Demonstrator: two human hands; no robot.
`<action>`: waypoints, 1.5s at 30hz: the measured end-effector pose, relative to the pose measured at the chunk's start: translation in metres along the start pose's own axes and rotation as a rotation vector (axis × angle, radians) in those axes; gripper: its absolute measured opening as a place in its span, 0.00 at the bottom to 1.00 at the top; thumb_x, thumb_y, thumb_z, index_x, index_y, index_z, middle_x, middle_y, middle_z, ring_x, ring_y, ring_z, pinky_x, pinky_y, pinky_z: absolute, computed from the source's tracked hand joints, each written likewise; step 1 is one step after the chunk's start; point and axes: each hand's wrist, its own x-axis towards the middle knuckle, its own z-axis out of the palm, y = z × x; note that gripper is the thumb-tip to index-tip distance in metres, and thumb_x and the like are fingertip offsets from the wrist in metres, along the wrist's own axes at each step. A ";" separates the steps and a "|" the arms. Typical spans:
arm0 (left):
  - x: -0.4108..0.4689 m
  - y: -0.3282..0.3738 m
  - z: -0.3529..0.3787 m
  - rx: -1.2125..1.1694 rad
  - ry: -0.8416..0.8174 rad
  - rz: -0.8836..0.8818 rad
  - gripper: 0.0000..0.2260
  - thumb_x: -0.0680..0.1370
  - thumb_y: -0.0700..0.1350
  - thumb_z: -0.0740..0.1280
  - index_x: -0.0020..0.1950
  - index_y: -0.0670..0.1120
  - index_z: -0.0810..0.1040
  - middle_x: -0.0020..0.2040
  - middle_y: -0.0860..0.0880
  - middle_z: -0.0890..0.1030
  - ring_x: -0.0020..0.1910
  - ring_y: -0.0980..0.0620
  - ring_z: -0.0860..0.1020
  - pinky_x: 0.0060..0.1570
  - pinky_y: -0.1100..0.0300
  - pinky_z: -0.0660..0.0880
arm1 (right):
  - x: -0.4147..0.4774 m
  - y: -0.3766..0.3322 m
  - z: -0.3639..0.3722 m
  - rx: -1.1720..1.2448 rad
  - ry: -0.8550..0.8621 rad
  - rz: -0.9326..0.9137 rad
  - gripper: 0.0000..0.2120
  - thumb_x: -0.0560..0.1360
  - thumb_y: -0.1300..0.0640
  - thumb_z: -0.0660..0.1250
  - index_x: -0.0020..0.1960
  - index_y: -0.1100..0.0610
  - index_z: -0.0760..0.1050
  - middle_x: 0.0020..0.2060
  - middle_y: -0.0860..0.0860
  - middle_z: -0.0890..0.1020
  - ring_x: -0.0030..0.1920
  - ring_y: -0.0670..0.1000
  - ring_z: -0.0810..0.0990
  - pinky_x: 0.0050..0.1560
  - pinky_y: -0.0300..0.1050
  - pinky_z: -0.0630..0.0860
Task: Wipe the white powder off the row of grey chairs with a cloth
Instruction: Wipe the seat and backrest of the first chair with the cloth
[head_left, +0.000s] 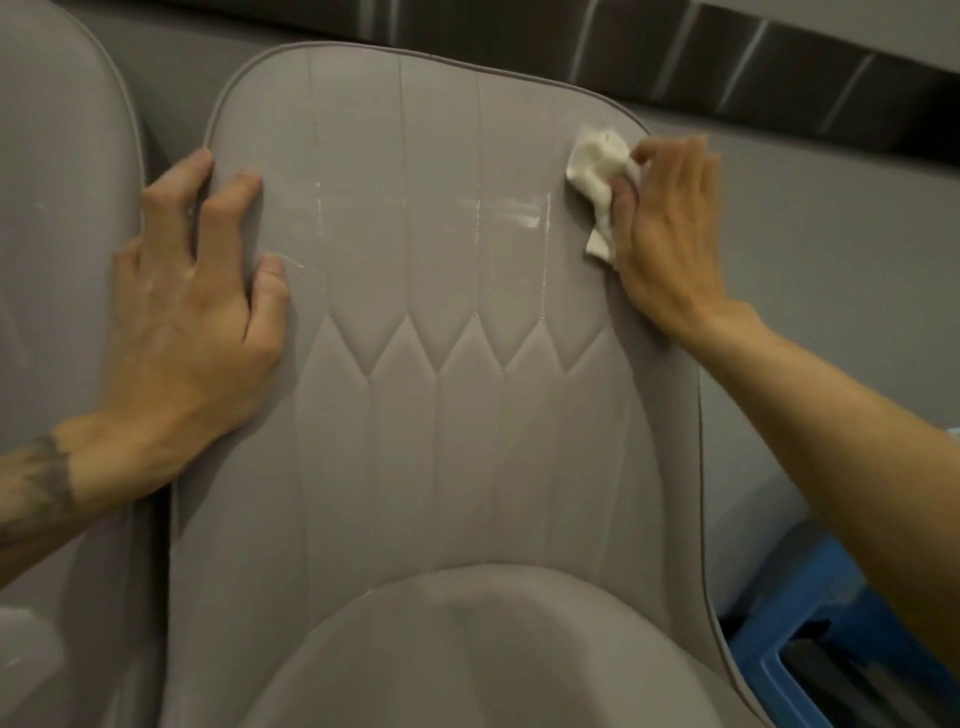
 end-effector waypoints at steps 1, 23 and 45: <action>0.000 -0.001 0.000 0.004 0.001 0.000 0.23 0.83 0.48 0.60 0.78 0.45 0.64 0.77 0.37 0.64 0.73 0.38 0.67 0.66 0.41 0.67 | 0.013 -0.001 0.002 0.000 0.011 0.024 0.16 0.83 0.49 0.54 0.60 0.61 0.70 0.57 0.60 0.72 0.54 0.59 0.71 0.55 0.50 0.66; -0.036 0.009 -0.012 0.022 -0.111 -0.038 0.28 0.83 0.48 0.60 0.82 0.45 0.59 0.83 0.39 0.55 0.79 0.39 0.59 0.78 0.51 0.57 | -0.044 0.000 -0.007 -0.101 -0.080 -0.106 0.12 0.83 0.52 0.55 0.57 0.60 0.68 0.54 0.62 0.72 0.53 0.62 0.69 0.53 0.56 0.65; -0.069 -0.006 -0.005 0.014 -0.051 0.058 0.25 0.85 0.48 0.57 0.80 0.39 0.64 0.82 0.35 0.56 0.79 0.34 0.60 0.81 0.50 0.55 | -0.141 0.012 -0.034 -0.122 -0.240 -0.222 0.10 0.83 0.56 0.59 0.59 0.61 0.71 0.53 0.61 0.73 0.52 0.62 0.71 0.56 0.58 0.68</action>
